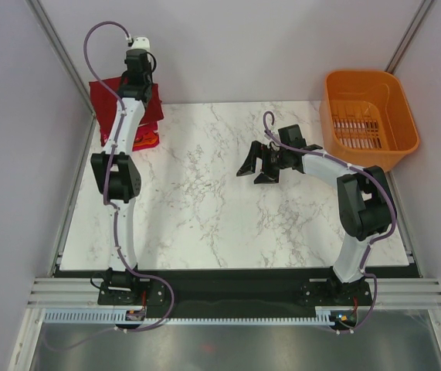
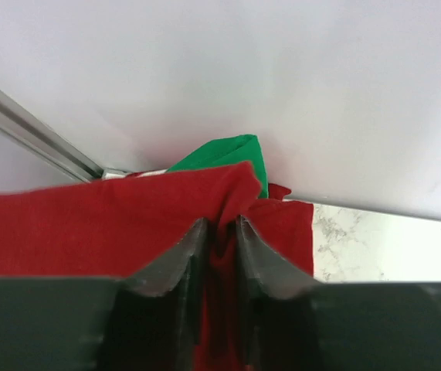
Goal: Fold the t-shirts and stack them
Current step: Neatly place the folded tshirt to the corner
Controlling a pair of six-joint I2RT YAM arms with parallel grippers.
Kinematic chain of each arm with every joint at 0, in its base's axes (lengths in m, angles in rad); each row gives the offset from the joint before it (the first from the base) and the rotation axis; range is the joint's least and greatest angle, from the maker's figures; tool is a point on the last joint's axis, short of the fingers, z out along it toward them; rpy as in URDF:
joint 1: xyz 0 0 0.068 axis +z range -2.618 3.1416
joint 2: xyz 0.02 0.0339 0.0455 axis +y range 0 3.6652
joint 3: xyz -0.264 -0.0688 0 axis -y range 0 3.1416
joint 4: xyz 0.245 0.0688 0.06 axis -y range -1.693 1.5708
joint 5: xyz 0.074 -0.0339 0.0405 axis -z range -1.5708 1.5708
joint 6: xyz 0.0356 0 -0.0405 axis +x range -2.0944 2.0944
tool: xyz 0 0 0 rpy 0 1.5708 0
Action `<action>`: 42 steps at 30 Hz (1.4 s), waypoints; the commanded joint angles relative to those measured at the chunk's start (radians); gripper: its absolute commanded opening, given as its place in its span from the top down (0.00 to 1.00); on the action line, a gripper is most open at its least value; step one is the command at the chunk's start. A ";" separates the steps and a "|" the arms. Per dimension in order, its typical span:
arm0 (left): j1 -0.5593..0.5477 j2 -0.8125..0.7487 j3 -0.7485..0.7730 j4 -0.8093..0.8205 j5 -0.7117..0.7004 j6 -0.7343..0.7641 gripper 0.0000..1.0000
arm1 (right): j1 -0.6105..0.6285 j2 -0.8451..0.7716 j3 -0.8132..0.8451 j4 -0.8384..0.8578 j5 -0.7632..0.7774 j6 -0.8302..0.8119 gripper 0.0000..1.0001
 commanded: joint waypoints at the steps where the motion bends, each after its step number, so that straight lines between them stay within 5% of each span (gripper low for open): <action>1: -0.011 -0.051 0.021 0.051 0.049 0.066 0.62 | 0.005 -0.010 0.038 0.009 0.003 -0.016 0.02; 2: -0.011 -0.048 0.006 0.051 0.061 0.078 0.38 | 0.006 -0.011 0.038 0.009 0.003 -0.015 0.02; 4: -0.016 -0.048 -0.014 0.051 0.081 0.088 0.26 | 0.006 -0.010 0.038 0.009 0.003 -0.015 0.02; 5: -0.019 -0.043 -0.018 0.053 0.085 0.095 0.07 | 0.008 -0.011 0.038 0.009 0.003 -0.016 0.02; 7: -0.023 -0.042 -0.019 0.053 0.082 0.101 0.01 | 0.008 -0.010 0.039 0.009 0.002 -0.016 0.02; 15: -0.080 -0.153 0.037 0.053 0.092 0.088 0.00 | 0.011 -0.007 0.044 0.009 0.005 -0.018 0.02; 19: -0.126 -0.338 -0.043 0.053 0.100 0.078 0.00 | 0.013 -0.017 0.050 0.001 0.023 -0.036 0.02; 26: -0.138 -0.792 -0.618 -0.030 0.108 -0.093 0.00 | 0.062 -0.161 0.070 -0.027 0.109 -0.122 0.02; 35: -0.138 -1.317 -1.312 -0.030 0.117 -0.144 0.00 | 0.180 -0.589 0.036 0.064 0.269 -0.167 0.02; 42: -0.134 -1.513 -1.580 -0.041 0.014 -0.259 0.00 | 0.186 -0.740 0.013 0.116 0.206 -0.157 0.02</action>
